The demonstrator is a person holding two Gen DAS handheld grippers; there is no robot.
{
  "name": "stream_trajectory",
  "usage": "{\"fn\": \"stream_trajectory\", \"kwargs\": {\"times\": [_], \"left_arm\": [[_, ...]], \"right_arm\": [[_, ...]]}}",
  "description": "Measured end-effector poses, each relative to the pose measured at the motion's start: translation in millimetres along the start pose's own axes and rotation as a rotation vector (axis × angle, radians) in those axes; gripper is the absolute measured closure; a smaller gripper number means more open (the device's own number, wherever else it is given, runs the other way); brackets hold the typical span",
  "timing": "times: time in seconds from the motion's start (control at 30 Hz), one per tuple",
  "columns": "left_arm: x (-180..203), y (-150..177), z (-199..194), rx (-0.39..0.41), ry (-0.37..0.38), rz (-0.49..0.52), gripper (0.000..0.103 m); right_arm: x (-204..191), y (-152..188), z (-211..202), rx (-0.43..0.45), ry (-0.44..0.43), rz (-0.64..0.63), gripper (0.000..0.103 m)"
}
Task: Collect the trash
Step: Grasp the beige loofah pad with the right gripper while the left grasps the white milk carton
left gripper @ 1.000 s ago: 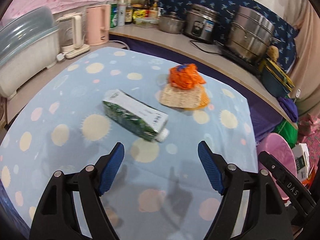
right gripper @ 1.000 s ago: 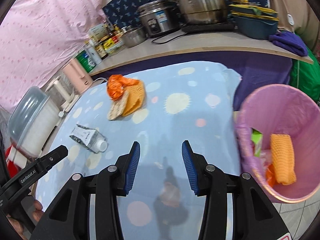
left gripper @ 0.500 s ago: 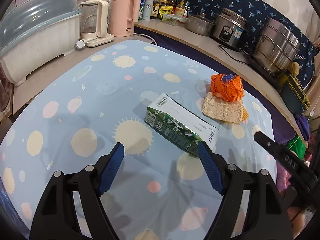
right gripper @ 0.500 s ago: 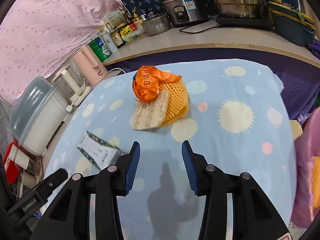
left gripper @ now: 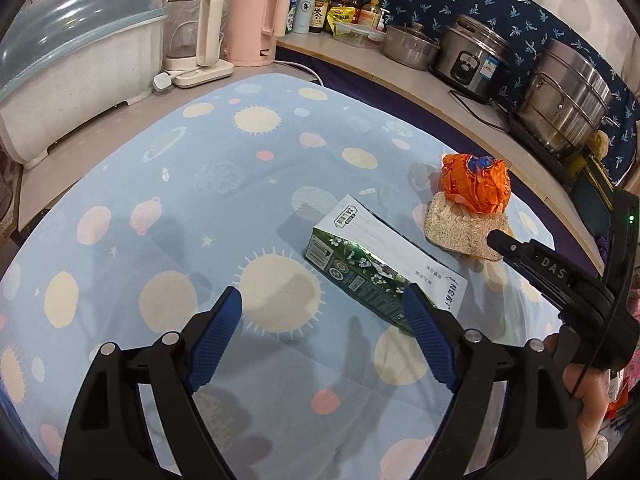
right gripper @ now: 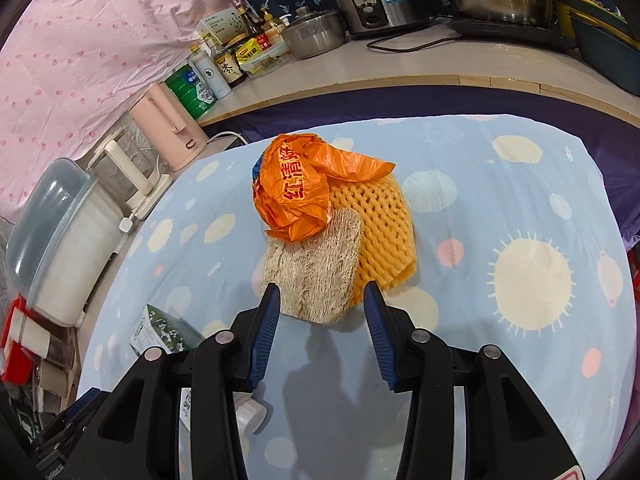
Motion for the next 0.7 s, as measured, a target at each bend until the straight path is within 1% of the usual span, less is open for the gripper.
{"fn": "stream_trajectory", "kwargs": {"times": [0.07, 0.1, 0.23, 0.33, 0.5, 0.57, 0.7], "left_arm": [[3, 2, 2, -0.005, 0.006, 0.001, 0.022], [5, 2, 2, -0.006, 0.006, 0.002, 0.019], [13, 4, 5, -0.014, 0.012, 0.0, 0.012], [22, 4, 12, -0.028, 0.008, -0.009, 0.01], [43, 5, 27, -0.05, -0.015, -0.037, 0.009], [53, 7, 37, -0.06, -0.049, -0.042, 0.009], [62, 13, 59, -0.082, -0.146, -0.043, 0.009]], "right_arm": [[-1, 2, 3, -0.011, -0.003, -0.001, 0.088], [-1, 4, 3, -0.015, -0.008, -0.001, 0.091], [0, 13, -9, -0.003, -0.02, 0.005, 0.094], [3, 23, -24, 0.01, -0.029, 0.018, 0.094], [16, 42, -52, 0.026, -0.003, 0.028, 0.095], [23, 47, -61, 0.03, 0.0, 0.043, 0.095], [33, 55, -71, 0.032, 0.004, 0.06, 0.095]]}}
Point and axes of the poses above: each gripper's, at about its wrist camera, not at the fingertips, and z roughly the way its jaws point, x to its right, y to its underside, the point moved 10 cm from there along z, roughly the way its jaws point, and after that the axes turned 15 degrees about -z, right-handed, at the moved point
